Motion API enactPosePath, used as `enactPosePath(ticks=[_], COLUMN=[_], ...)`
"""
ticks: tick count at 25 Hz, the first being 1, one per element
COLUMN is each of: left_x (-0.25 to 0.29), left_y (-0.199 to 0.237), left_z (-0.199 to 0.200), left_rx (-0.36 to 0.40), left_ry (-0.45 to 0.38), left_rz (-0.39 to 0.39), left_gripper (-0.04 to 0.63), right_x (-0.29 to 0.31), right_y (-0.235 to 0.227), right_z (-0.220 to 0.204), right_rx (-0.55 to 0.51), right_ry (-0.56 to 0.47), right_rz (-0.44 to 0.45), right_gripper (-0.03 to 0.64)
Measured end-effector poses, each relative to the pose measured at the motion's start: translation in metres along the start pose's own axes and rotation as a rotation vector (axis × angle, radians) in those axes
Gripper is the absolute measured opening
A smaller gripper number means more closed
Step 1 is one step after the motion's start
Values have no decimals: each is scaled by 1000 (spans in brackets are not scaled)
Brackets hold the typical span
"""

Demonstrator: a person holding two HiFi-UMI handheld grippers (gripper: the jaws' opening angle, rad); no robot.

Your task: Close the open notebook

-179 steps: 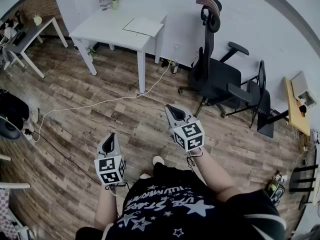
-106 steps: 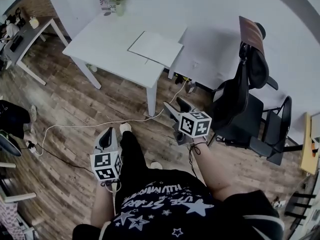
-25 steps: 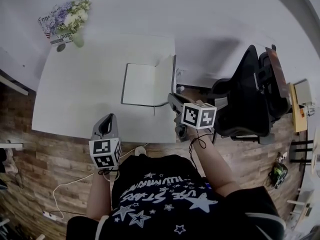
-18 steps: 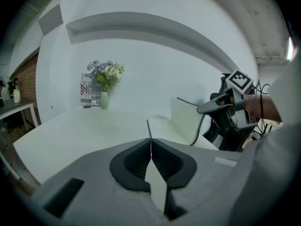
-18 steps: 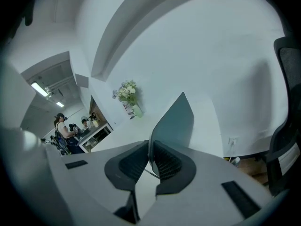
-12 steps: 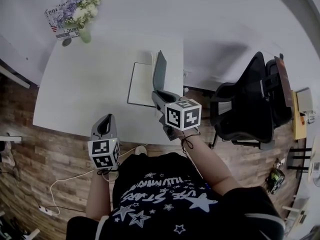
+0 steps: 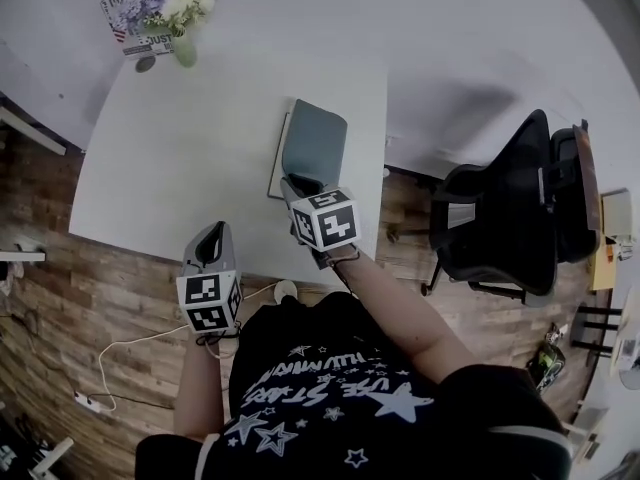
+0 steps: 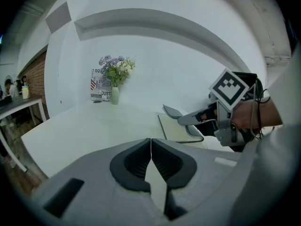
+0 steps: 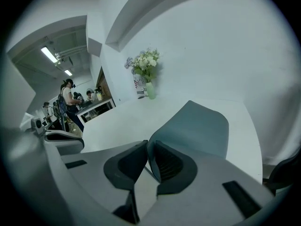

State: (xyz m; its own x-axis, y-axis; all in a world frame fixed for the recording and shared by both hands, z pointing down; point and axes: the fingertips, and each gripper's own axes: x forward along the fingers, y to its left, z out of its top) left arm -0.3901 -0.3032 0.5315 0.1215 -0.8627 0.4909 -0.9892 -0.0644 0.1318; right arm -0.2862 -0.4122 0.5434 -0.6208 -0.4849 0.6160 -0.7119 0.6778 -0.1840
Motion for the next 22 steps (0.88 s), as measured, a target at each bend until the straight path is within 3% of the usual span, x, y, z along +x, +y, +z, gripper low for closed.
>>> enactPosePath(ticks=[10, 16, 22], left_x=[-3, -8, -21], left_y=[12, 1, -18], left_z=[-7, -2, 4], left_rx=[-41, -35, -5], left_ry=[12, -1, -10], left_rz=[47, 54, 53], left_gripper=[21, 21, 21], right_x=[35, 37, 6], right_y=[7, 16, 9], right_z=[-23, -31, -26], right_rx=[-56, 23, 51], right_ry=[95, 111, 58], right_rz=[-31, 75, 82], right_gripper=[72, 145, 166])
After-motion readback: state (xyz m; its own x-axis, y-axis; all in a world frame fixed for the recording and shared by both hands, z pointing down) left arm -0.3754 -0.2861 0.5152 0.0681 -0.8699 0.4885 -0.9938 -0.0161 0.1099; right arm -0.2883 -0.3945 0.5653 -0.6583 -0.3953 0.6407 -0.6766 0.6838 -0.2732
